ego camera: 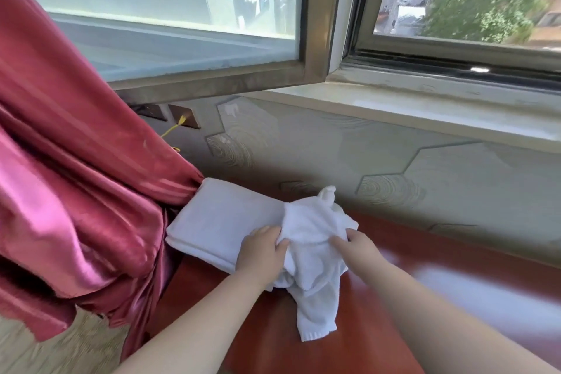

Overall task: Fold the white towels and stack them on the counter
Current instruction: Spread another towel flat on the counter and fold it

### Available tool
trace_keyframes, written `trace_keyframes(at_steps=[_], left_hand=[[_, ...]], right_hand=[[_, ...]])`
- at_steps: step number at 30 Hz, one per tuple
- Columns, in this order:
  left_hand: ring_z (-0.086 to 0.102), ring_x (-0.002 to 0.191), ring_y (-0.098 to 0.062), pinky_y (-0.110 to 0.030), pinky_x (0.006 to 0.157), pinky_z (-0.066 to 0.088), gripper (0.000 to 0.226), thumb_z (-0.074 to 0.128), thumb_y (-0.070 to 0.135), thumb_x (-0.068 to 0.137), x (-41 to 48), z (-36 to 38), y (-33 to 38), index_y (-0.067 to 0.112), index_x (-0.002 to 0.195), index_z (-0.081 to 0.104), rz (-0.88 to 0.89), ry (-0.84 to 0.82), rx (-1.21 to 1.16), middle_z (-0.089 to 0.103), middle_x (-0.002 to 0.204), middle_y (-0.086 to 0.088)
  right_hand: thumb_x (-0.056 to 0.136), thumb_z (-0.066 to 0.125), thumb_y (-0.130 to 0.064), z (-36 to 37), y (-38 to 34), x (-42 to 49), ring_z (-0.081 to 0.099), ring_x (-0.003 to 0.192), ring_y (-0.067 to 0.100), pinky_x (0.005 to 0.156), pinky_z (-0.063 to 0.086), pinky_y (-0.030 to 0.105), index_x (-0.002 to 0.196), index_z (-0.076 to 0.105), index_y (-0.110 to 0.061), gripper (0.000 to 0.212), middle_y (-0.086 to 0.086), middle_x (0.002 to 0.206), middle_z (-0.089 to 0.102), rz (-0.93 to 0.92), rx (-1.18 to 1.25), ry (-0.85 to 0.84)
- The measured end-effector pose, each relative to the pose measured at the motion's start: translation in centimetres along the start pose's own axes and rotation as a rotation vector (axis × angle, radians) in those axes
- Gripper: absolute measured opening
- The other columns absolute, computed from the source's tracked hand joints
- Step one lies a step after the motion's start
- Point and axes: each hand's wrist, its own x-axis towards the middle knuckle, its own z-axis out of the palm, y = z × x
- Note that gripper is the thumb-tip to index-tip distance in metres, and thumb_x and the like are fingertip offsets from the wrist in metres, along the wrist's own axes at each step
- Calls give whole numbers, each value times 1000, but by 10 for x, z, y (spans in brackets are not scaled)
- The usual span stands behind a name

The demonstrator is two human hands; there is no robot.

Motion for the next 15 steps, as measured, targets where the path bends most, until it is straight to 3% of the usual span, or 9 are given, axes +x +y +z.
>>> trace_keyframes(at_steps=[2, 5, 7, 10, 12, 13, 15], left_hand=[[45, 72, -11, -33, 70, 38, 35, 50, 35, 101, -2, -8, 10, 27, 70, 36, 10, 21, -47, 48, 71, 10], [46, 63, -9, -27, 57, 32, 33, 47, 39, 98, -3, -20, 38, 24, 70, 41, 19, -10, -171, 50, 66, 7], [49, 67, -7, -25, 57, 33, 27, 44, 41, 96, -1, -25, 65, 24, 76, 51, 86, -40, -198, 53, 70, 9], [51, 90, -7, -30, 77, 41, 28, 43, 39, 87, 0, -18, 111, 21, 76, 61, 231, -17, -211, 58, 98, 16], [48, 113, -8, -31, 99, 39, 41, 43, 38, 82, -3, -9, 142, 11, 91, 73, 271, -28, -211, 56, 124, 18], [48, 117, -6, -30, 103, 39, 45, 43, 40, 80, -6, -3, 155, 13, 97, 75, 271, -53, -248, 56, 128, 20], [55, 106, -3, -30, 97, 46, 42, 42, 44, 80, -12, 6, 178, 20, 93, 74, 281, -99, -322, 63, 114, 22]], right_hand=[[93, 63, -32, -19, -5, -16, 46, 60, 13, 50, 36, 23, 73, 56, -6, 34, -5, 64, 52, -5, 91, 10], [94, 64, -44, -52, -11, -40, 37, 61, 14, 56, 28, 30, 69, 44, -14, 43, -3, 65, 40, -52, 149, 86], [93, 62, -53, -77, -12, -53, 32, 55, 10, 55, 25, 32, 65, 39, -23, 47, -8, 61, 34, -87, 106, 171], [94, 61, -52, -115, -7, -71, 34, 49, 4, 54, 28, 31, 60, 46, -27, 45, -14, 56, 39, -120, 108, 243], [94, 61, -49, -142, 1, -84, 35, 50, 5, 55, 28, 30, 59, 49, -30, 42, -14, 55, 40, -138, 141, 271], [94, 61, -48, -154, 5, -90, 34, 50, 6, 54, 28, 29, 58, 50, -31, 41, -15, 55, 39, -150, 165, 281], [96, 60, -46, -180, 16, -103, 32, 49, 7, 53, 27, 28, 57, 51, -33, 41, -16, 53, 36, -180, 194, 314]])
